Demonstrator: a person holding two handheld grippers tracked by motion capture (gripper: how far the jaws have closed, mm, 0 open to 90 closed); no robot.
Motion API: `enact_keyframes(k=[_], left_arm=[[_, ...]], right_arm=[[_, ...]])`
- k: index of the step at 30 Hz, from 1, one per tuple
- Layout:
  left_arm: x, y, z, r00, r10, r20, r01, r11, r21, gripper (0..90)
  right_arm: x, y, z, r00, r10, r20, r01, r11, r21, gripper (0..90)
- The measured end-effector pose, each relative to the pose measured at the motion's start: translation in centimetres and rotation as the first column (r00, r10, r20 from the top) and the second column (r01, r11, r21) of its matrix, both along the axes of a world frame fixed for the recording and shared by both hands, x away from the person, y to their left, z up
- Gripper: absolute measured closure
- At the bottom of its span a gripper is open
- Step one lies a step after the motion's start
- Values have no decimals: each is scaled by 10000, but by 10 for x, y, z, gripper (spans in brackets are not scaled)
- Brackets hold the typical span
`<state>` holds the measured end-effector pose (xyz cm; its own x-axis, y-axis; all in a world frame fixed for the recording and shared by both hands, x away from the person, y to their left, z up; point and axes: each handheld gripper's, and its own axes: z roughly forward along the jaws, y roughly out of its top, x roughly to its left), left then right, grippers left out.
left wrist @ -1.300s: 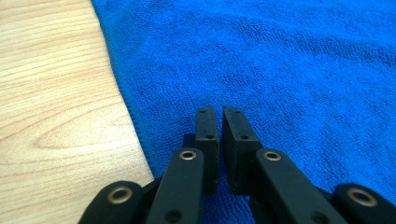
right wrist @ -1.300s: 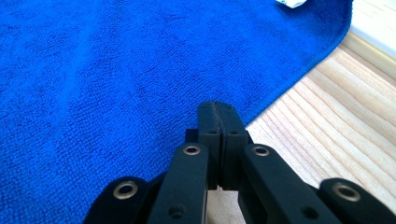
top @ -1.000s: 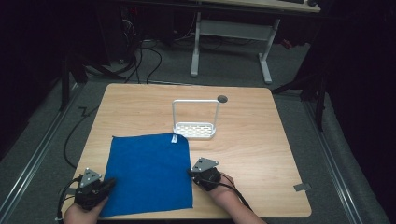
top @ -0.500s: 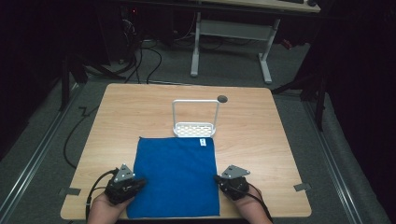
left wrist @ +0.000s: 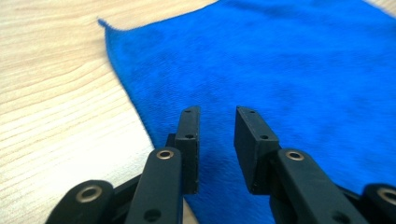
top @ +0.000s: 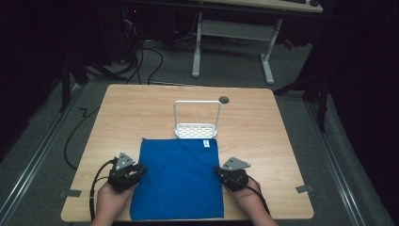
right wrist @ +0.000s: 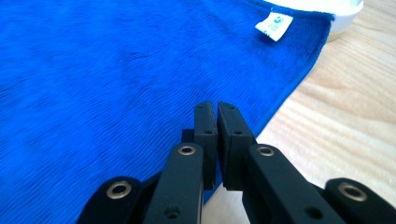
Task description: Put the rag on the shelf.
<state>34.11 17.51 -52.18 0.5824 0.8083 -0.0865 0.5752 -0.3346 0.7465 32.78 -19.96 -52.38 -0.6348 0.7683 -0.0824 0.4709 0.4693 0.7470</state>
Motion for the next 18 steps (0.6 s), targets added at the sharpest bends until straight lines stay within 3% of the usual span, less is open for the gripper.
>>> enact_keyframes(k=[3,4,12,18], left_arm=[[-2,-4,-6,9998,-151,-106,156,9987,489,714],[-4,-4,-7,9998,-193,30,191,9984,532,714],[-11,-6,-8,9995,-320,50,317,9981,531,728],[-18,-23,-7,9944,-1061,8,1060,9933,457,728]], right_arm=[[5,4,-2,9998,95,-193,-96,9999,-49,876],[6,6,-3,9996,122,-271,-124,9999,-75,877],[5,6,-5,9992,173,-359,-181,9996,-224,878],[-4,-7,-4,9990,-6,-440,-2,9998,-177,877]])
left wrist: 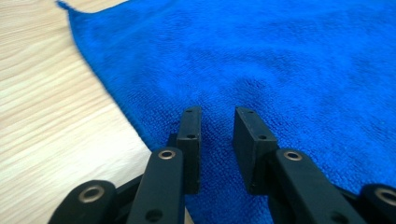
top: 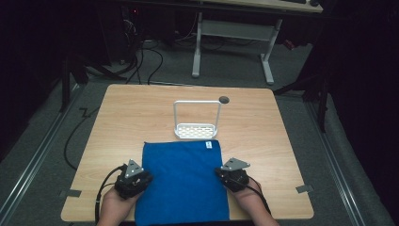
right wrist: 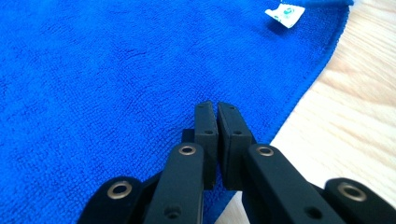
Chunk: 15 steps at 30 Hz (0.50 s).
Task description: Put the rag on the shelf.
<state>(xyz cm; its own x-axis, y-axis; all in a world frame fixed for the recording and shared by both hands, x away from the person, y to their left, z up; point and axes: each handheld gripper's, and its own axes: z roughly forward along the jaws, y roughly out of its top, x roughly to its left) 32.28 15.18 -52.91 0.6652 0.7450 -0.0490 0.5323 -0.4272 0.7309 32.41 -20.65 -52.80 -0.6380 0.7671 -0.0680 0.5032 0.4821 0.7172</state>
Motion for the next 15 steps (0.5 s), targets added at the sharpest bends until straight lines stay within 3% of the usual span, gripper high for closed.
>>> enact_keyframes(k=[7,15], left_arm=[[-1,-21,1,9963,-865,11,864,9960,214,728],[5,-26,2,9931,-1157,-171,1157,9933,-18,729]], right_arm=[[-12,-25,0,9983,-569,-80,570,9983,127,876],[-23,-40,0,9948,-1019,-62,1020,9946,180,873]])
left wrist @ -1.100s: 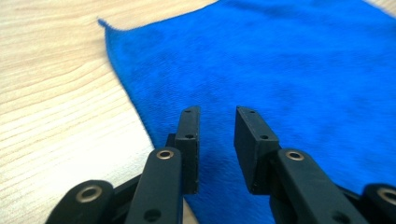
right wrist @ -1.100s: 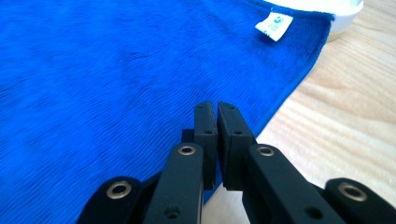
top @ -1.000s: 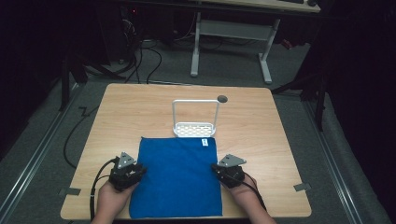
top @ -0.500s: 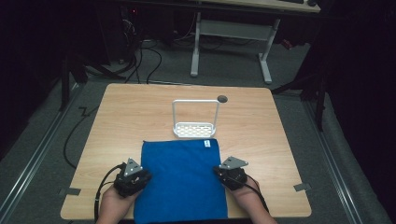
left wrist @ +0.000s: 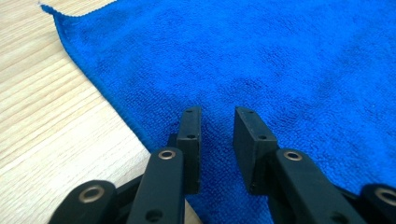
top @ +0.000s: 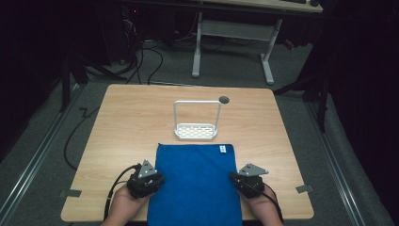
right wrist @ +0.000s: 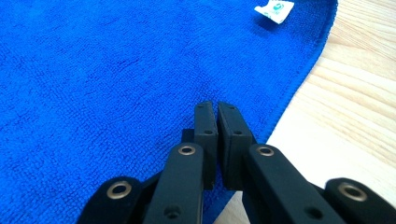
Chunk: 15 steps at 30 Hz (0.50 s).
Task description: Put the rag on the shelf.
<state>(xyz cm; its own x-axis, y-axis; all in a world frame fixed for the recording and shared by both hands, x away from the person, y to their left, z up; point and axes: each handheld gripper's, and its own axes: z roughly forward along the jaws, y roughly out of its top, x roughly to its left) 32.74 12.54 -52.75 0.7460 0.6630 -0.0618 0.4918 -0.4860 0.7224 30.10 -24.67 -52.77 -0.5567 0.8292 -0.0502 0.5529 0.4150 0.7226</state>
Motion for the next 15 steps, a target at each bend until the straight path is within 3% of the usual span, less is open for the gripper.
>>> enact_keyframes(k=[7,10,15], left_arm=[[1,-2,0,9999,-101,70,100,9999,118,733],[0,0,2,9995,146,279,-151,9997,175,707],[-1,6,4,9974,562,460,-554,9983,-182,677]], right_arm=[[-2,1,0,9999,-50,127,52,9999,-132,851],[-5,2,6,9969,29,792,-30,10000,4,801],[-2,1,6,9955,-55,951,42,9999,132,735]])
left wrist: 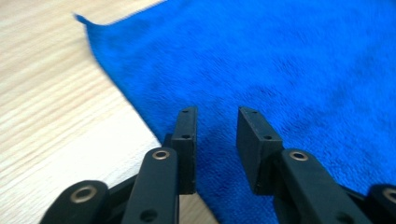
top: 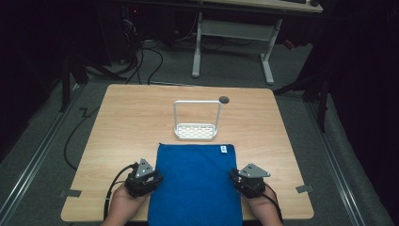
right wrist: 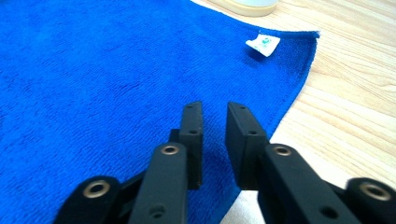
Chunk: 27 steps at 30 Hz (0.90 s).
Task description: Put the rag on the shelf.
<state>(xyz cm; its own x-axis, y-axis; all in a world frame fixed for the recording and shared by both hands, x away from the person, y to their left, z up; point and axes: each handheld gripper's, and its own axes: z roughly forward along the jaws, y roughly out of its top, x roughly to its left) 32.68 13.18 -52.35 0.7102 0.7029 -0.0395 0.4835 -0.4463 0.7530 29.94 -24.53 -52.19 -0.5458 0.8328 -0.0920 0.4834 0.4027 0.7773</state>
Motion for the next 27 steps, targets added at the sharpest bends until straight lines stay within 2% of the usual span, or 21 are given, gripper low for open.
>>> enact_keyframes(k=[1,5,9,13,16,17,20,21,22,24,26,27], left_arm=[[-1,2,1,9997,187,130,-186,9998,-118,669],[-1,4,3,9991,342,268,-332,9988,-347,664],[0,4,3,9980,415,485,-406,9990,-201,640],[8,5,7,9958,768,491,-744,9960,-494,632],[15,3,11,9930,1004,626,-965,9934,-628,624],[16,2,11,9925,1085,557,-1046,9922,-682,621],[21,0,11,9914,1236,431,-1203,9901,-722,600],[24,-1,11,9907,1326,302,-1300,9885,-767,599],[30,-5,11,9879,1519,302,-1500,9871,-564,598],[38,-11,13,9854,1648,438,-1631,9858,-401,586],[43,-13,15,9844,1702,443,-1684,9848,-420,566],[54,-17,18,9846,1731,241,-1712,9830,-662,554]], right_arm=[[1,-1,-1,10000,-28,6,28,10000,50,718],[5,-2,-1,9999,-150,42,149,9996,252,681],[8,-3,0,9998,-167,106,162,9991,385,653],[8,-5,1,9999,24,102,-28,9988,482,644],[9,-8,2,10000,-41,-16,42,9982,590,614],[9,-8,2,10000,-49,-62,52,9986,527,617],[8,-10,3,9998,12,179,-20,9992,411,606],[7,-12,7,9996,-146,243,130,9977,658,607],[7,-12,8,9996,-178,235,160,9970,757,605],[6,-12,9,9992,-185,349,157,9967,798,590],[6,-12,9,9990,-128,439,97,9975,706,581],[6,-12,9,9990,-108,443,78,9977,666,577]])
